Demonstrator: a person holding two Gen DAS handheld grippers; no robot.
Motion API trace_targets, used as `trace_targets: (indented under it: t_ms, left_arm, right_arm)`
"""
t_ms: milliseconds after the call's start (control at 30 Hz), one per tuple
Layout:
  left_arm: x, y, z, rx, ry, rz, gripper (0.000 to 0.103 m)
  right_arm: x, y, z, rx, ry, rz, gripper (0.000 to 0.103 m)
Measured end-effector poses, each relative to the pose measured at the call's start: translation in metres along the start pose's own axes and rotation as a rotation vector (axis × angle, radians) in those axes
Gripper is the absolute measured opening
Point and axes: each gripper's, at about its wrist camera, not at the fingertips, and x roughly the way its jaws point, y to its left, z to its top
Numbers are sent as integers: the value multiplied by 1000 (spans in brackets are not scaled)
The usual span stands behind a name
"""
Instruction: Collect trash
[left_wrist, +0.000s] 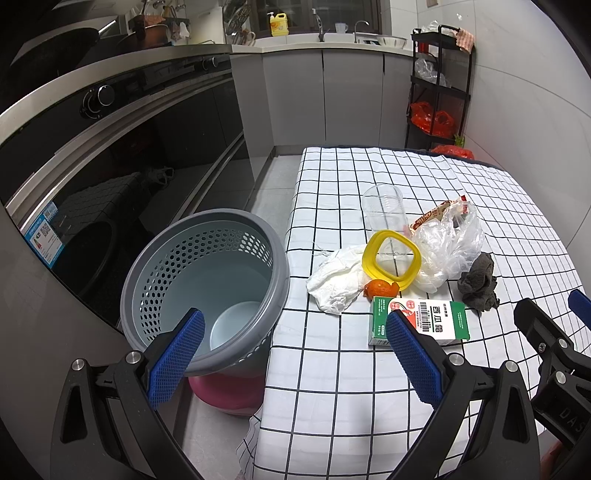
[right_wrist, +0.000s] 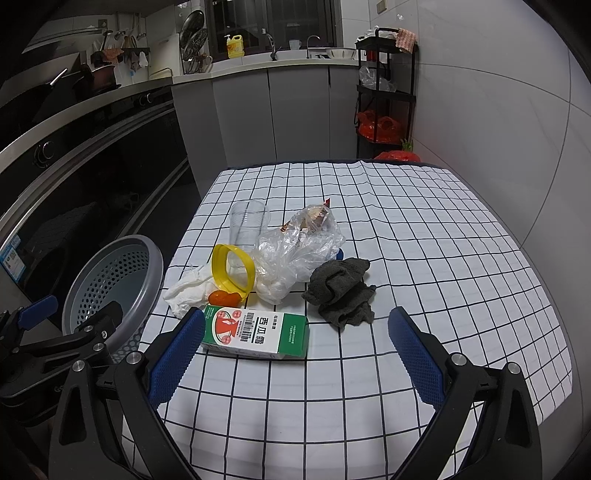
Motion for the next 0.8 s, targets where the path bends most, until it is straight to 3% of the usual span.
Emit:
trace_targets:
  t_ms: [800]
  left_arm:
    - [0,0,0,0,0,0,97]
  right_arm:
    - [2,0,-1,-2,2,2,95]
